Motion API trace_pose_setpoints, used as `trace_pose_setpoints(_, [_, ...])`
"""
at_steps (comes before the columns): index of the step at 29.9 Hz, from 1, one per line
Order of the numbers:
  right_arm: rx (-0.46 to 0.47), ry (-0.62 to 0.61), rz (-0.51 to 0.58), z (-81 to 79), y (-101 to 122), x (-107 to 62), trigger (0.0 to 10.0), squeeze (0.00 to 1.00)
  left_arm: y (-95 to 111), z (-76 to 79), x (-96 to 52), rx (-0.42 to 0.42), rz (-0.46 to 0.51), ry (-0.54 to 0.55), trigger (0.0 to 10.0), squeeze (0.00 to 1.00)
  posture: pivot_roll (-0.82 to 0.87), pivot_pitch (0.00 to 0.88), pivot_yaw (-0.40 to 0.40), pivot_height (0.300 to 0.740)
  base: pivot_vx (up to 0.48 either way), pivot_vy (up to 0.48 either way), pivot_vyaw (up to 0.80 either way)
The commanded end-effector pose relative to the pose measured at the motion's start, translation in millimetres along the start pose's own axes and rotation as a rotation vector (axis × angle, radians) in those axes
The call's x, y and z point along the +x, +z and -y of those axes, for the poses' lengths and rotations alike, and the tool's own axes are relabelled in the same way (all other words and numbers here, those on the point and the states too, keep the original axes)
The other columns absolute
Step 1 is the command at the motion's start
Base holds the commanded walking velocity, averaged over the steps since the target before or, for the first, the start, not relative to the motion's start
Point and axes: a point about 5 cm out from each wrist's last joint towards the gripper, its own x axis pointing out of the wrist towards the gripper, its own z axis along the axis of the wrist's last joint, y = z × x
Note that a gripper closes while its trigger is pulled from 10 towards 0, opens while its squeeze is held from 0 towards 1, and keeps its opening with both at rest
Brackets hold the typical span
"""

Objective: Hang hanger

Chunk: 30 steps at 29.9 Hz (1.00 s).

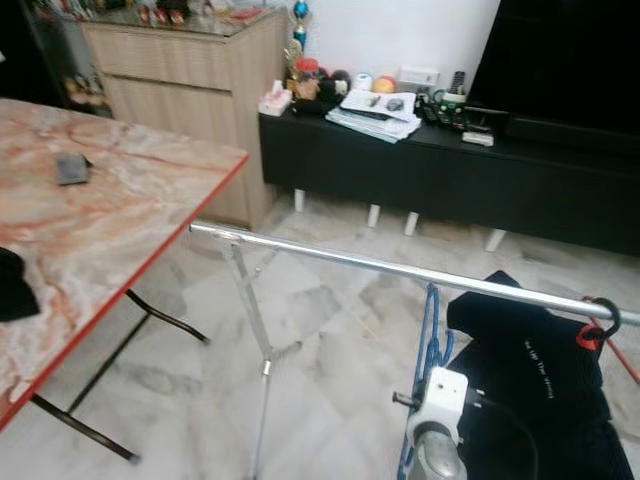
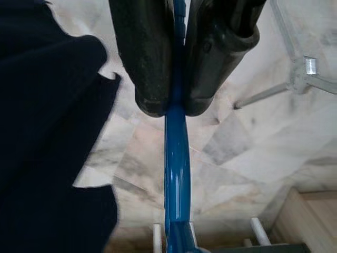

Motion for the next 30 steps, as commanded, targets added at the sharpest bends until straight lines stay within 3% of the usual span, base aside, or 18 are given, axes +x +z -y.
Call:
trace_pose_setpoints(1, [0.025, -0.018, -0.004, 1.3, 4.6, 3.4, 10.0, 0.00, -9.7, -1.9, -2.2, 0.005, -0.047, 0.004, 10.0, 0.00, 0.07, 0.076, -0.022, 0.740, 0.000, 0.000, 0.00])
trace_pose_setpoints(4, [0.052, -0.026, -0.004, 1.3, 11.0, 7.2, 10.0, 0.00, -7.1, -2.5, -1.5, 0.007, -0.044, 0.004, 10.0, 0.00, 0.07, 0.075, -0.022, 0.740, 0.000, 0.000, 0.00])
trace_pose_setpoints(7, [0.061, -0.030, 0.082, -1.5, 43.1, 18.7, 10.0, 0.00, -1.2, -4.5, -0.1, 0.011, -0.031, 0.005, 10.0, 0.00, 0.08, 0.072, -0.024, 0.740, 0.000, 0.000, 0.00])
trace_pose_setpoints(17, [0.095, -0.051, 0.221, -12.1, 87.1, 25.8, 10.0, 0.00, -8.3, -9.5, -3.3, 0.007, -0.038, 0.008, 10.0, 0.00, 0.08, 0.072, -0.026, 0.740, 0.000, 0.000, 0.00])
trace_pose_setpoints(30, [0.090, -0.074, 0.205, -15.5, 83.7, 23.2, 10.0, 0.00, -18.7, -6.0, -6.6, 0.009, -0.046, -0.015, 10.0, 0.00, 0.08, 0.073, -0.024, 0.740, 0.000, 0.000, 0.00])
